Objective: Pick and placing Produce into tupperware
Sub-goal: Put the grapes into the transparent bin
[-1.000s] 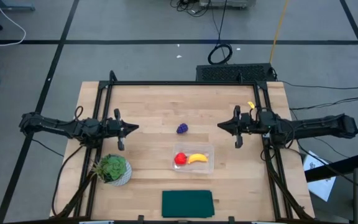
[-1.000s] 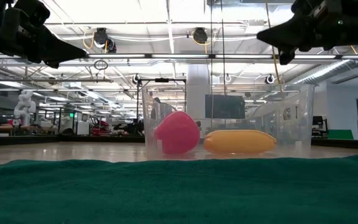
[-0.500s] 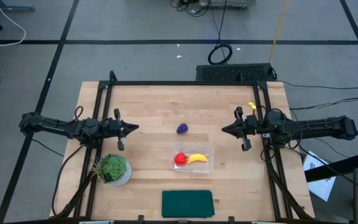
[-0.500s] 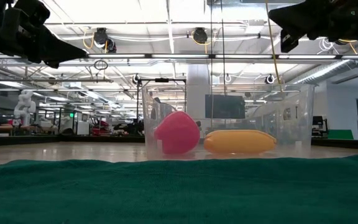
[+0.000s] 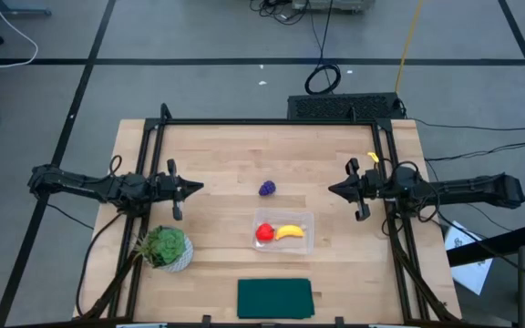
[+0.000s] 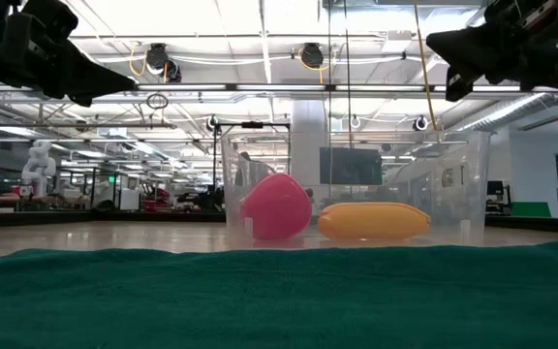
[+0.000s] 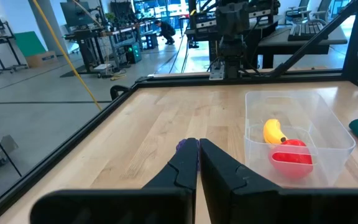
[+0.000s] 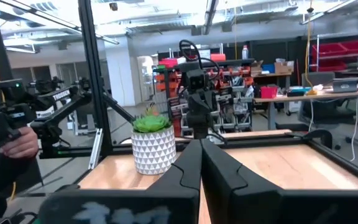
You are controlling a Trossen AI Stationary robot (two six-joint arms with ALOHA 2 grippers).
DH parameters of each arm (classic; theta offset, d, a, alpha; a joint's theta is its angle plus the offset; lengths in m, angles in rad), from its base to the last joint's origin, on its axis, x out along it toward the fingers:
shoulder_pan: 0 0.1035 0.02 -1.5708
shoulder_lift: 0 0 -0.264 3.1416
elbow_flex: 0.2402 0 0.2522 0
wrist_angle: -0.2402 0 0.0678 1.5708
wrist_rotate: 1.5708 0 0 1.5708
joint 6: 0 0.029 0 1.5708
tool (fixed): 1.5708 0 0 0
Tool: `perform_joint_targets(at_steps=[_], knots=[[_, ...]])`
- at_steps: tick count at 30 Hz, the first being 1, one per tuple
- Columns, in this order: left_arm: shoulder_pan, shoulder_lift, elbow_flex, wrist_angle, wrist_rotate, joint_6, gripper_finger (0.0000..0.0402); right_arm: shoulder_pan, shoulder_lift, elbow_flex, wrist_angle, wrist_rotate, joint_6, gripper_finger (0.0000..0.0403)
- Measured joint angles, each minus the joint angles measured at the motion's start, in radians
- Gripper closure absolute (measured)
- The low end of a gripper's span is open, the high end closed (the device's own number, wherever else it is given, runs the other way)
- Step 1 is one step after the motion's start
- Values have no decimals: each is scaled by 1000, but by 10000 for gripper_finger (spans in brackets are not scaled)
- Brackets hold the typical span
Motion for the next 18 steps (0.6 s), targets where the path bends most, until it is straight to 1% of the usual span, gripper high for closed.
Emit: perform_joint_targets(at_steps=[9,14,18], knots=[[0,0,0,0,0,-4,380,-1,-29,0,-6,-4,-35,403],[0,0,0,-1,0,4,380,1,-32,0,-65,-5,-47,403],[0,0,0,-1,0,7,380,14,-33,-17,-20,-8,-66,403]])
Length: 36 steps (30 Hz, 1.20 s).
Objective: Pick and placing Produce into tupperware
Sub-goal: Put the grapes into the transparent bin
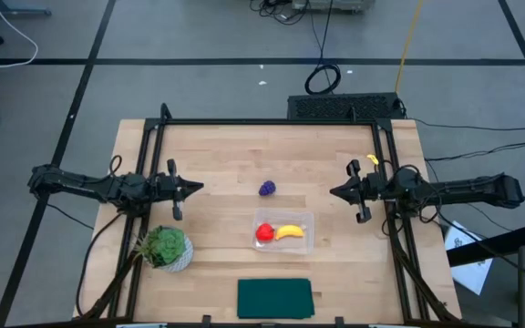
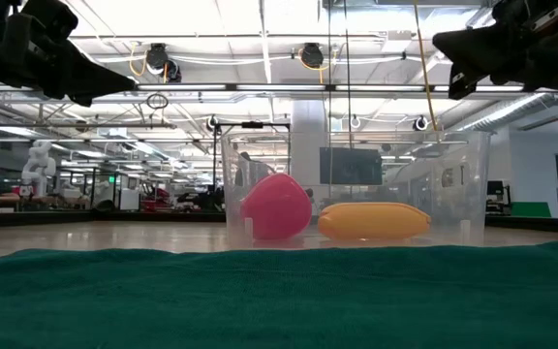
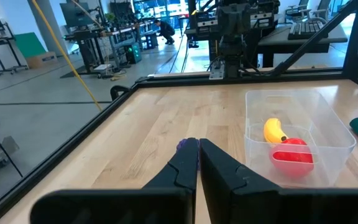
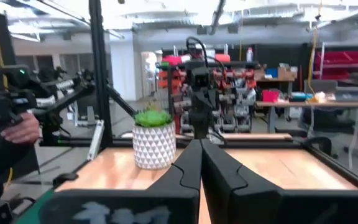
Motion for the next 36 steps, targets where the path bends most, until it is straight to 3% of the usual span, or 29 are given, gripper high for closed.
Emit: perform_joint_targets(at_steps=[5,29,36], knots=[[0,0,0,0,0,0,380,0,-22,-43,108,-7,6,403],[0,0,0,0,0,-7,380,0,-170,-57,85,-53,6,403],[0,0,0,0,0,-7,380,0,-169,-57,-97,10,41,403]])
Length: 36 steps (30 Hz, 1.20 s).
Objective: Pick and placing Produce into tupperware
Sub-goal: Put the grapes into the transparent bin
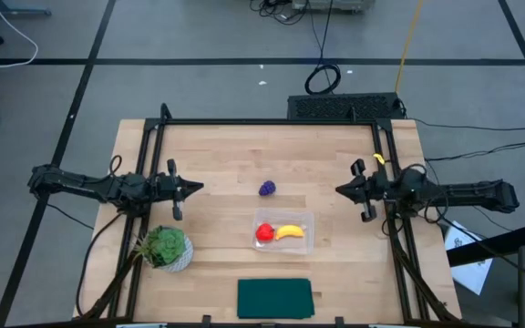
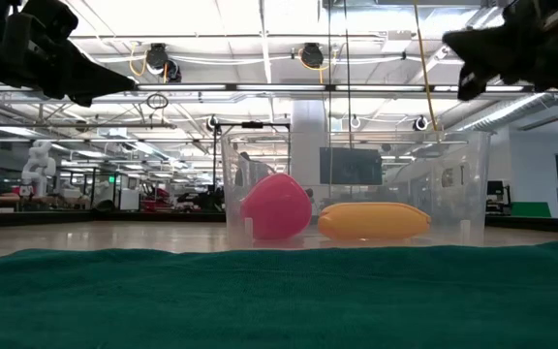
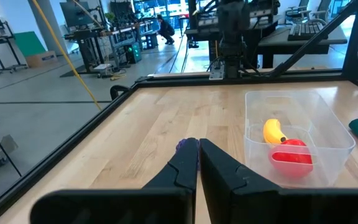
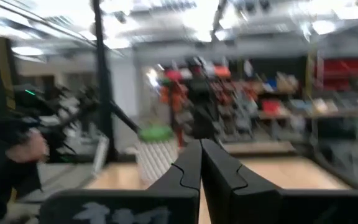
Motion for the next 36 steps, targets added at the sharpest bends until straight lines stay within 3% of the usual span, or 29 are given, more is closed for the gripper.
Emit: perform_joint_targets(at_steps=[4,15,29,36], knots=[[0,0,0,0,0,0,380,0,1,0,-84,53,29,403],[0,0,0,0,2,0,380,0,1,0,-204,51,40,403],[0,0,2,50,-4,-35,380,0,0,-1,-215,50,34,403],[0,47,66,20,-10,-29,380,0,0,-1,-216,50,41,403]])
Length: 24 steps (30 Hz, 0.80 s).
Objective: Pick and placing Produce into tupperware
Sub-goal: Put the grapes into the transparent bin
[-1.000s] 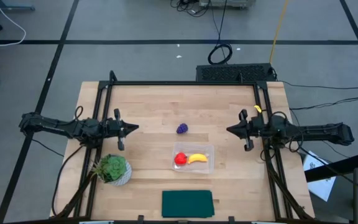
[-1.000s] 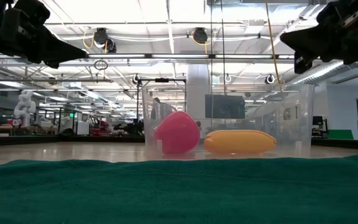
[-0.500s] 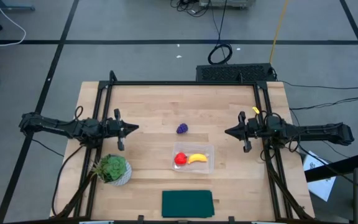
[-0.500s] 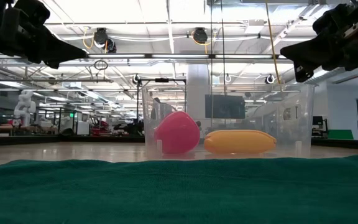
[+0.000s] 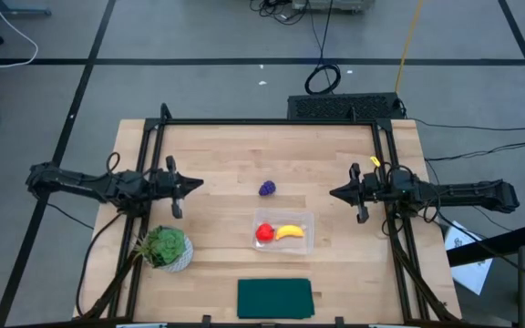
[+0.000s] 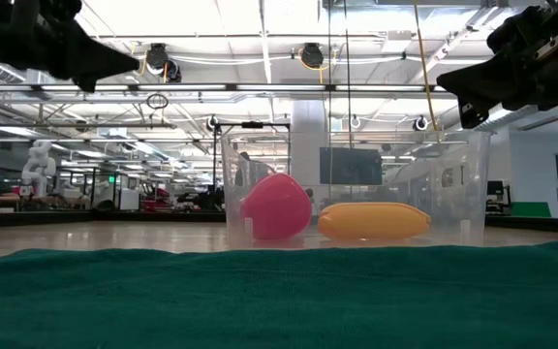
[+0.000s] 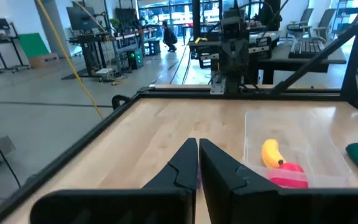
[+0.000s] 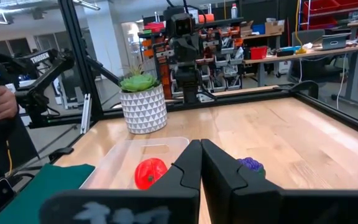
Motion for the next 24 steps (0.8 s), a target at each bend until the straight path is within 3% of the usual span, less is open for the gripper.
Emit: perform_joint_targets(at_steps=[10,18,24], knots=[[48,224,191,-32,-64,59,380,0,0,0,-7,0,1,403],[195,442,379,-131,52,30,380,0,0,0,-7,0,1,403],[287,586,474,-133,220,24,380,0,11,0,-7,0,1,403]])
